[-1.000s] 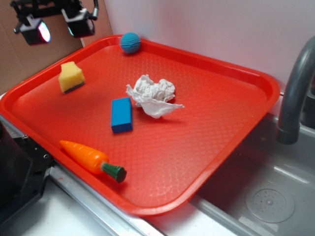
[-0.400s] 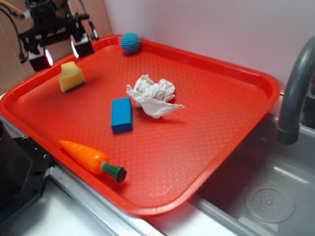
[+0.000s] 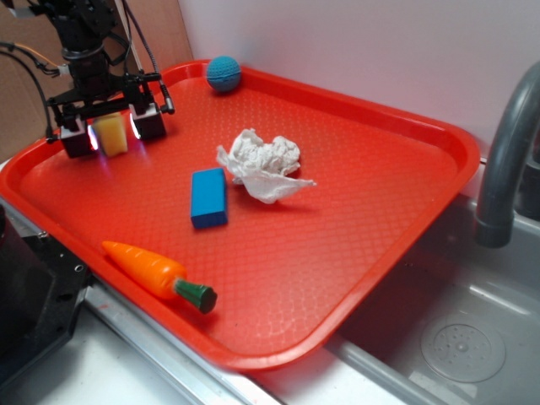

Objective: Grab the green sponge.

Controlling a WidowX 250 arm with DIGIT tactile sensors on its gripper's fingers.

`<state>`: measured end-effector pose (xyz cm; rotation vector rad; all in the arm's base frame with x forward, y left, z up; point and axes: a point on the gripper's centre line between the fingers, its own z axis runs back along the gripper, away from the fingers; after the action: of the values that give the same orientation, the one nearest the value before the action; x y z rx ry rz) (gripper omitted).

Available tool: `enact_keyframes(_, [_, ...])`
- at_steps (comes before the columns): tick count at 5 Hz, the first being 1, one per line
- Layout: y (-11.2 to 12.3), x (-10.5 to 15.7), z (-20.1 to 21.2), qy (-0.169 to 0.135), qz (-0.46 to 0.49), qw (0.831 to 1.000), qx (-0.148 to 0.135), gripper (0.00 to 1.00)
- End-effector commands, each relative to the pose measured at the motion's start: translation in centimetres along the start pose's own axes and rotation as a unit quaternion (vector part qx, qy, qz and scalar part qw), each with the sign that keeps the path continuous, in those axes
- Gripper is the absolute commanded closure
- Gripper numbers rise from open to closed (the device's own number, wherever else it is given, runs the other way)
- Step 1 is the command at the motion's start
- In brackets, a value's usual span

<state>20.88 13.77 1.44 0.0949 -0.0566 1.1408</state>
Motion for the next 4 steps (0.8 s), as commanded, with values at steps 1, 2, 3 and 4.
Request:
enact_keyframes(1, [0.3, -0.8, 4.2, 0.019, -0.096, 0.995, -0.026, 1.00])
enact_keyframes(2, [-0.2, -2.3, 9.4, -0.016, -0.219, 0.976, -0.001, 1.00])
enact_keyframes(3, [-0.9, -4.5, 14.6, -0.031, -0.278, 0.960, 0.030, 1.00])
enact_keyframes(4, [-2.2, -6.2, 16.9, 0.002, -0.398, 0.917, 0.023, 1.00])
